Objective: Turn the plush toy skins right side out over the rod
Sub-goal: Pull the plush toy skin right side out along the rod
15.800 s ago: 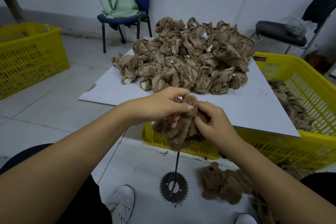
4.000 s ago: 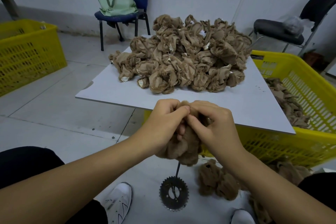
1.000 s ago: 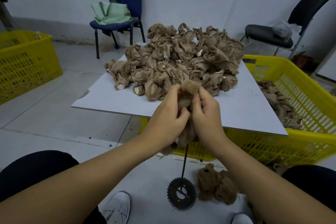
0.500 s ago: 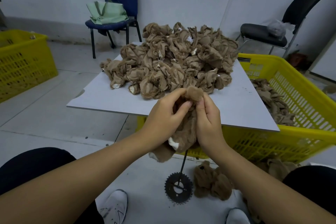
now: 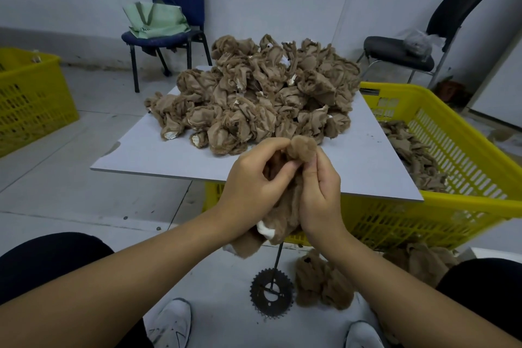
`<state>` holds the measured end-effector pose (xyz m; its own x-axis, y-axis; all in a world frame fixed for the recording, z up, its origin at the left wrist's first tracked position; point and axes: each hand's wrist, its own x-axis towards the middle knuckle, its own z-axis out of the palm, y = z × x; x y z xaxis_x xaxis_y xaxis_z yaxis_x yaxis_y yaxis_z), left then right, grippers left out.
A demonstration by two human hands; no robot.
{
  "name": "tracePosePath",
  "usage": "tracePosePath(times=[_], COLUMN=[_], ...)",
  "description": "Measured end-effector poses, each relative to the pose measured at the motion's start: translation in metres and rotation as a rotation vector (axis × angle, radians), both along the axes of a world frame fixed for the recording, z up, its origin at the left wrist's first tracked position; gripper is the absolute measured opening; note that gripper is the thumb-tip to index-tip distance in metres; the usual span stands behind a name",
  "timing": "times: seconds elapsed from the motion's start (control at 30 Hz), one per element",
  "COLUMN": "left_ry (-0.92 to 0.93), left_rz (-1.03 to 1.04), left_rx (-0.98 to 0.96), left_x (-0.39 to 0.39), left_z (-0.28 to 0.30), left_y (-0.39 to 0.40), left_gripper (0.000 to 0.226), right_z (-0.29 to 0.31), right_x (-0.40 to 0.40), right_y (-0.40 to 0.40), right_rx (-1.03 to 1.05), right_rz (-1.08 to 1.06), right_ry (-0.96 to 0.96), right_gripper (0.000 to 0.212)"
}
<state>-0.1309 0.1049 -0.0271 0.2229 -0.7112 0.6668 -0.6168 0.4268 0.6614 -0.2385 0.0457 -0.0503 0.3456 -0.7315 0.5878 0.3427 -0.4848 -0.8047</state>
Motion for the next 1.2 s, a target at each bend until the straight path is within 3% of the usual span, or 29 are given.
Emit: tracePosePath(times=[0.1, 0.23, 0.33, 0.5, 0.63, 0.83, 1.0, 1.1, 1.2], left_ry=[-0.031, -0.085, -0.181, -0.181, -0.297, -0.39, -0.337, -0.262, -0.307], left_rz=[-0.012, 0.013, 0.027, -0.018, 0.069, 0.107, -0.123, -0.321, -0.301], left_rx=[0.063, 0.323, 0.41, 0.373, 0.319, 0.239, 0.307, 0.421, 0.355], left_x=[-0.002, 0.0, 0.002, 0.01, 0.003, 0.0, 0.013, 0.032, 0.039], left_z=[-0.002, -0.008, -0.003, 0.004, 0.001, 0.001, 0.011, 0.018, 0.019], left_y=[-0.001, -0.004, -0.004, -0.004, -0.004, -0.003, -0.009, -0.007, -0.008], left_gripper=[0.02, 0.016, 0.02, 0.027, 0.021, 0.022, 0.019, 0.028, 0.032], right_z=[-0.008, -0.024, -0.026, -0.017, -0.004, 0.009, 0.015, 0.014, 0.009], right_x=[-0.002, -0.002, -0.002, -0.007, -0.008, -0.006, -0.009, -0.01, -0.008], right_y=[0.0, 0.001, -0.002, -0.002, -0.002, -0.008, -0.014, -0.013, -0.012], right_rx=[0.04, 0.108, 0.116, 0.157, 0.189, 0.402, 0.558, 0.502, 0.481], right_rz=[-0.055, -0.084, -0.105, -0.059, -0.014, 0.099, 0.229, 0.238, 0.264], right_ry=[0.037, 0.161, 0.213, 0.185, 0.128, 0.143, 0.194, 0.198, 0.174], right_gripper=[0.029, 0.03, 0.032, 0.036, 0.039, 0.037, 0.038, 0.046, 0.049])
